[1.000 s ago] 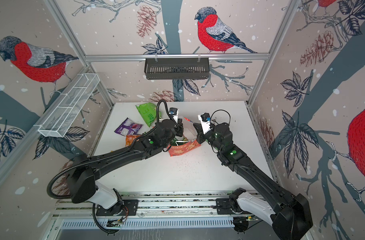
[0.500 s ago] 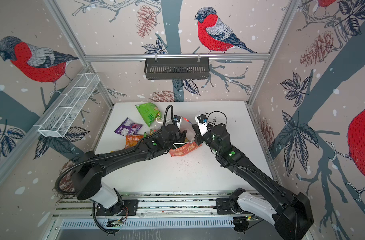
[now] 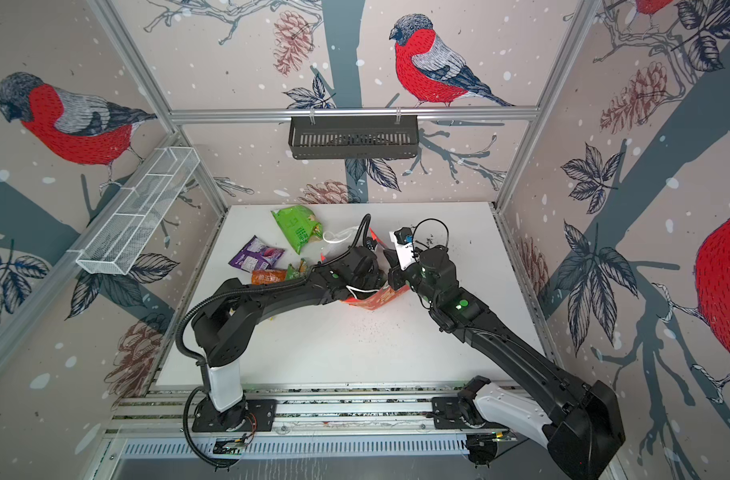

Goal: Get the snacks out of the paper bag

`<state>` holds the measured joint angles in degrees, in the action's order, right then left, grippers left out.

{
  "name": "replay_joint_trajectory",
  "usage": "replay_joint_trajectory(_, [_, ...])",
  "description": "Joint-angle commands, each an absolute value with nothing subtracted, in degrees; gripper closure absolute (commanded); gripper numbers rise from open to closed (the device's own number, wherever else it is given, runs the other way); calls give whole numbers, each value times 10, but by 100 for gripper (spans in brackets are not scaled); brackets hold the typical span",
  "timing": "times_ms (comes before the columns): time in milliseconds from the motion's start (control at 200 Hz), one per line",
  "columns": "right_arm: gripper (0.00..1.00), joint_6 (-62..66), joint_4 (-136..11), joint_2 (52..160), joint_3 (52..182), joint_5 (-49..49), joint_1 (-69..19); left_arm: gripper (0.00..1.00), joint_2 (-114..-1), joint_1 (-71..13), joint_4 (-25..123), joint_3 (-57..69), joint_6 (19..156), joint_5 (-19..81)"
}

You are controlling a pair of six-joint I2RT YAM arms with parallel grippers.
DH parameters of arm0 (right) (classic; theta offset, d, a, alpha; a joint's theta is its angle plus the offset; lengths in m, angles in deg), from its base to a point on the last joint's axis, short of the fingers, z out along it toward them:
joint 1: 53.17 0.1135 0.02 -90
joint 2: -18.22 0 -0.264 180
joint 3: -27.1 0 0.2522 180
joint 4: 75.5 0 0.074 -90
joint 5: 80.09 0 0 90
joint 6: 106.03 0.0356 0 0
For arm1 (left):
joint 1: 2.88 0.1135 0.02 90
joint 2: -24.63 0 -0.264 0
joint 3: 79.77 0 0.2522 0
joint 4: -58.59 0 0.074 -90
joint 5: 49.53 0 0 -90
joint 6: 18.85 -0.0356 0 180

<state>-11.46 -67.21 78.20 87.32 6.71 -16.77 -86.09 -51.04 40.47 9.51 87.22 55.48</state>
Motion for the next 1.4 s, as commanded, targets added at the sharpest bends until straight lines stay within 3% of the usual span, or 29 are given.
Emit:
replay_joint_trajectory(0, [100,-97,-727,784,868,45,-168,22,-904,-504,384,120,879,537])
replay_joint_trajectory(65, [100,-92,-737,785,861,37,-170,26,-937,-503,368,150,880,537])
replay_joint_trajectory(115, [100,-91,-738,787,860,37,-170,39,-956,-504,349,174,882,538])
replay_joint_trajectory(195, [100,-91,-734,784,863,39,-172,82,-959,-504,338,184,890,545])
replay_joint_trajectory(220, [100,-93,-733,783,863,40,-173,100,-954,-504,341,182,892,550])
replay_joint_trajectory(585, [100,-82,-722,772,859,82,-180,100,-828,-504,360,152,864,569])
replay_joint_trajectory(1396, [100,-81,-715,764,855,129,-177,100,-734,-504,360,159,860,565])
